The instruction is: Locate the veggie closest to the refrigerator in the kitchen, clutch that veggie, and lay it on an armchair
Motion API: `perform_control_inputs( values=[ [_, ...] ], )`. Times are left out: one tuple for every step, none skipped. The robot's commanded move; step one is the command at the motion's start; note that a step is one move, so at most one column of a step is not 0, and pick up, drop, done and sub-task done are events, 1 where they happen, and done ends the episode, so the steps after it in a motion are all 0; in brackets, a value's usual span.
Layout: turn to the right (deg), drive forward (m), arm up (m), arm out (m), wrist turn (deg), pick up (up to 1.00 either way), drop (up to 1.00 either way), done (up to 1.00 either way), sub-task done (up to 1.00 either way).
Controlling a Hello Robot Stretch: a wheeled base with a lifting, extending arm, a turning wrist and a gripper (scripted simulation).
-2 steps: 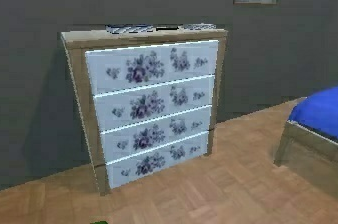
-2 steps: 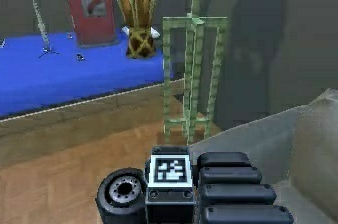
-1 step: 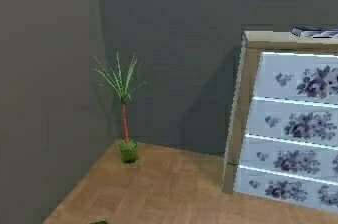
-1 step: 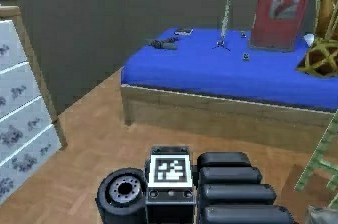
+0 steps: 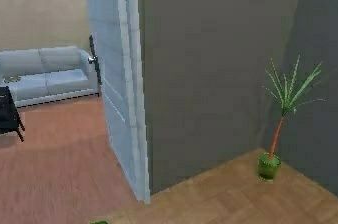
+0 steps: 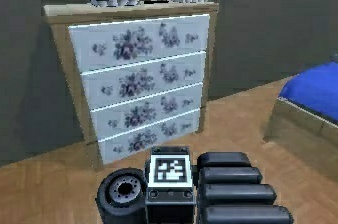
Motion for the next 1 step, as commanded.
perform_control_inputs(
  values=[
    [-45.0,0.0,0.0,0.0,0.0,0.0,0.0,0.0,0.0]
  ],
)
